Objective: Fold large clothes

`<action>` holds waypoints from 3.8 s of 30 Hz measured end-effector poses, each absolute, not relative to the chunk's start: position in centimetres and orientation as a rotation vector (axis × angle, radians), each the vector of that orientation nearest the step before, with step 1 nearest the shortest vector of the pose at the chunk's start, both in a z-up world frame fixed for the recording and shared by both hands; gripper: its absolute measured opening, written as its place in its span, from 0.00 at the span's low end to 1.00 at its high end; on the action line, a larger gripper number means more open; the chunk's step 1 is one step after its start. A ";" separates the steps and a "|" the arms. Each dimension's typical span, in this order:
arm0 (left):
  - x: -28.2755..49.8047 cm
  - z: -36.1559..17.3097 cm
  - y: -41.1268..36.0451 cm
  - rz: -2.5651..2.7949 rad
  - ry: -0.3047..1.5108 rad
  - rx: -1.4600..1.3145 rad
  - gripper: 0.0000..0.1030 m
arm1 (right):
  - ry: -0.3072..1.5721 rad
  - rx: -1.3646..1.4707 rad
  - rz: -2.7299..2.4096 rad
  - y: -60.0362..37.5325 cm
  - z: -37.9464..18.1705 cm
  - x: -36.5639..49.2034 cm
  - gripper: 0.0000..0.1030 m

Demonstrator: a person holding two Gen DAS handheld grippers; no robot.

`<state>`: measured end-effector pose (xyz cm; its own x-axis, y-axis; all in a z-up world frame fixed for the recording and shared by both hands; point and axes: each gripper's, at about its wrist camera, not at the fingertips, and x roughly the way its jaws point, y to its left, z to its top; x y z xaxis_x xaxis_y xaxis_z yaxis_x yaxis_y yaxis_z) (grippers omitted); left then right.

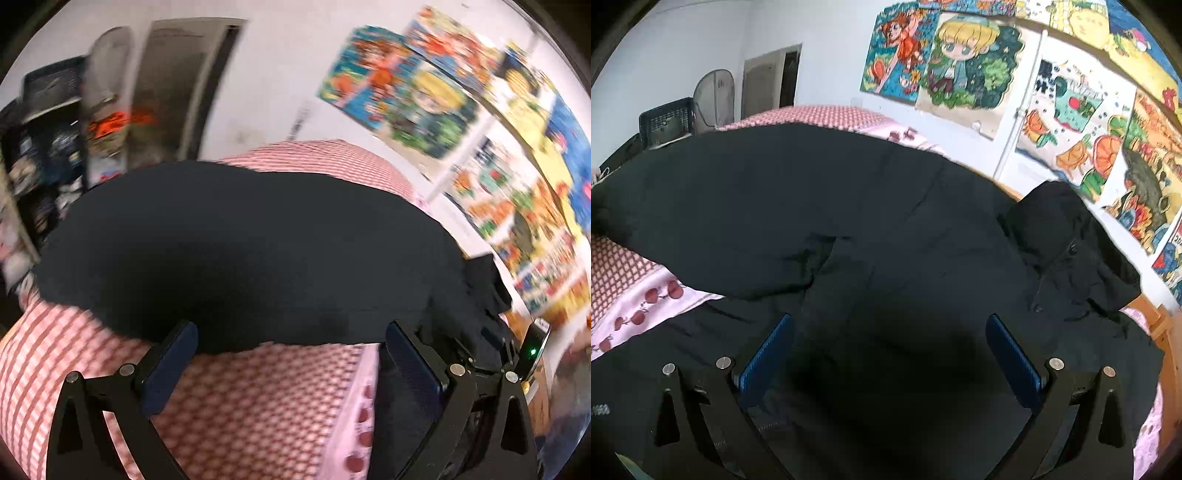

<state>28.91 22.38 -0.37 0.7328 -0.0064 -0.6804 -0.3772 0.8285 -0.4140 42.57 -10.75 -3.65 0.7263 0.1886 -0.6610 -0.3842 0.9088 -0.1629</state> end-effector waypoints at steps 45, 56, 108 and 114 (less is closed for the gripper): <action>29.1 9.8 18.2 0.017 0.247 -0.371 0.07 | 0.556 -0.108 0.176 -20.3 1.2 34.8 0.99; 32.8 12.2 -0.8 -0.422 0.286 0.020 0.07 | 0.648 0.029 -0.080 -30.6 0.0 33.1 0.99; 43.0 -5.0 10.5 -0.283 0.906 -0.391 0.88 | 0.922 0.567 0.266 -35.1 -9.1 36.6 0.99; 43.2 -4.0 8.8 -0.265 0.845 -0.261 0.88 | 0.974 0.559 0.132 -35.0 -10.9 36.3 0.99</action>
<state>43.15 8.81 -3.99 0.6351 -0.3315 -0.6977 0.1263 0.9357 -0.3296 36.34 -35.00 -10.88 0.5664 0.3499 -0.7462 0.1385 0.8521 0.5048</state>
